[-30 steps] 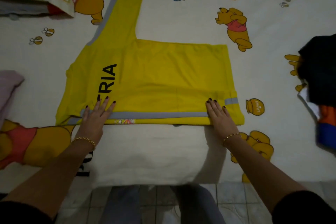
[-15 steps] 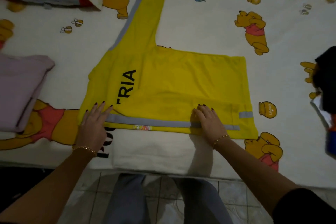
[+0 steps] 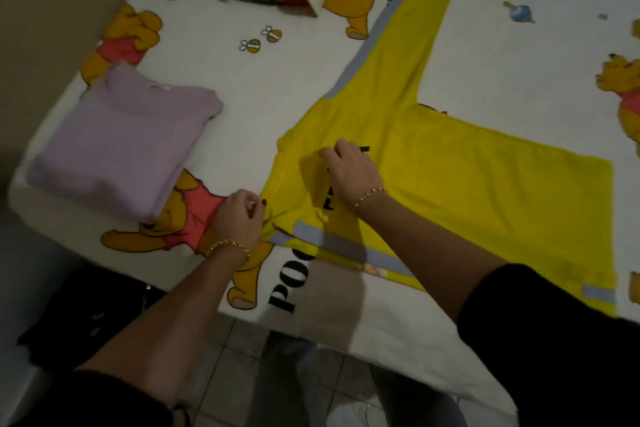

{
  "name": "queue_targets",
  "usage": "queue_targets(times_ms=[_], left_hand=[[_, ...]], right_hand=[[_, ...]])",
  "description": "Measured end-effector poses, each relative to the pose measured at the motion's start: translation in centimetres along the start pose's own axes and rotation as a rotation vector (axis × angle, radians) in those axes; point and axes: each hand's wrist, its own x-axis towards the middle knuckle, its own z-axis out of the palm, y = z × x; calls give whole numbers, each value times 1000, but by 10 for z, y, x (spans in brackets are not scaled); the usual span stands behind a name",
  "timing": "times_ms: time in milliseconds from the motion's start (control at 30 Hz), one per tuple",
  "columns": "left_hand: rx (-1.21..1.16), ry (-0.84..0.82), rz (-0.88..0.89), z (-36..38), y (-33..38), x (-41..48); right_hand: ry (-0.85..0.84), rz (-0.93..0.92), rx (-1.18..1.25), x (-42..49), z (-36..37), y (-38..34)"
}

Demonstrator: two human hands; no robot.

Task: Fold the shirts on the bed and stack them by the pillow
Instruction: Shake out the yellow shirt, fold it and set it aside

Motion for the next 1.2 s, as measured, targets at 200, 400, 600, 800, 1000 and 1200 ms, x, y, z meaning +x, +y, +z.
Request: queue_targets(times_ms=[200, 400, 600, 800, 1000, 1200], left_hand=[[144, -39, 46, 2, -6, 3], [210, -1, 34, -10, -9, 8], [149, 10, 45, -17, -5, 16], [151, -24, 199, -8, 36, 23], [191, -59, 259, 26, 105, 44], [209, -176, 365, 80, 194, 64]], right_hand=[[-273, 134, 147, 68, 7, -26], [-123, 225, 384, 95, -1, -34], [-37, 203, 477, 81, -1, -25], [-13, 231, 430, 42, -7, 36], [25, 388, 427, -1, -23, 128], [80, 538, 338, -64, -36, 247]])
